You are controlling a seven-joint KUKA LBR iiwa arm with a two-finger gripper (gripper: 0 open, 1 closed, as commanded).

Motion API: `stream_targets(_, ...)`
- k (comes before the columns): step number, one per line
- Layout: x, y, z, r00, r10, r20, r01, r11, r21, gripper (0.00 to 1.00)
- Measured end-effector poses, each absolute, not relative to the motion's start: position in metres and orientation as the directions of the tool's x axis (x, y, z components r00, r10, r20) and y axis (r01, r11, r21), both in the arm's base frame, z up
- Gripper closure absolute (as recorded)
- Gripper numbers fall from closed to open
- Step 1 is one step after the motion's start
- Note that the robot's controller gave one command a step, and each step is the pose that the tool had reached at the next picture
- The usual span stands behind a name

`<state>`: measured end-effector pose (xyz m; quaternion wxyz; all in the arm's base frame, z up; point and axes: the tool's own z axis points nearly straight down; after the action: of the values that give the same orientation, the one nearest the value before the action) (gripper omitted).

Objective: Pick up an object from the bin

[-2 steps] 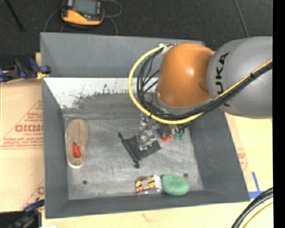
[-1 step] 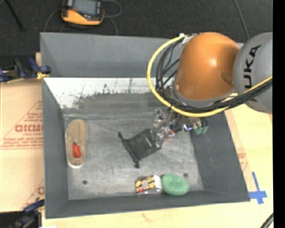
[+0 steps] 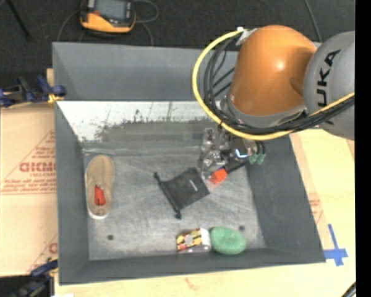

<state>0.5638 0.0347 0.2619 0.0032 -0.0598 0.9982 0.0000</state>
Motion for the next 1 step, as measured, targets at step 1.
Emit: stream_targets(1, 0.5578, 0.0656, 0.1867, -0.933, -0.359, -0.005, -0.359, 0.933, -0.001, 0.00)
